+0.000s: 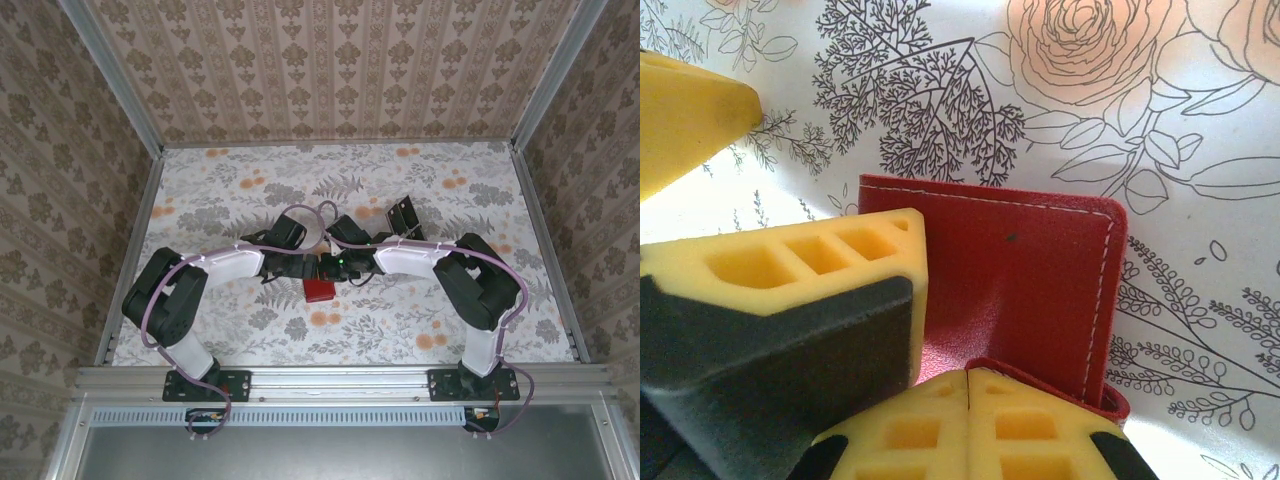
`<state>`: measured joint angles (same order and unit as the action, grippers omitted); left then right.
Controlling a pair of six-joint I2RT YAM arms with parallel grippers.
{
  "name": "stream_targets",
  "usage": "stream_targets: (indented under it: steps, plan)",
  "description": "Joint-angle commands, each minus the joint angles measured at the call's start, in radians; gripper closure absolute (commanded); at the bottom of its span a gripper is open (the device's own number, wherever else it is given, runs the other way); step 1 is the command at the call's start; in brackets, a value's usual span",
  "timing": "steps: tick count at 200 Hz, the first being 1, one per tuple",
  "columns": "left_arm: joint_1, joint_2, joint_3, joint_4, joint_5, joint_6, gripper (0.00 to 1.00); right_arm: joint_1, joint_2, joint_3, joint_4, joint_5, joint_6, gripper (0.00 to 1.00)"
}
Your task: Put the credit cards into the card holder
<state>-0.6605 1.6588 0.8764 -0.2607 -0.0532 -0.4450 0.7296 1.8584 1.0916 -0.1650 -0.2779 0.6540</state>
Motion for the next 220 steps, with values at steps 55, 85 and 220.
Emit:
stream_targets:
  steps: [55, 85, 220]
  plan:
    - [-0.01, 0.02, -0.025, -0.014, -0.011, -0.016, 0.0, 0.05, 0.111, -0.064, -0.055, 0.042, 0.017, 1.0]
    - [-0.01, 0.018, -0.026, -0.011, -0.011, -0.016, 0.0, 0.054, 0.123, -0.101, -0.029, 0.036, 0.033, 1.0]
    - [0.071, -0.036, 0.091, -0.069, -0.046, 0.052, 0.0, 0.053, -0.082, 0.041, 0.0, -0.009, -0.002, 0.54]
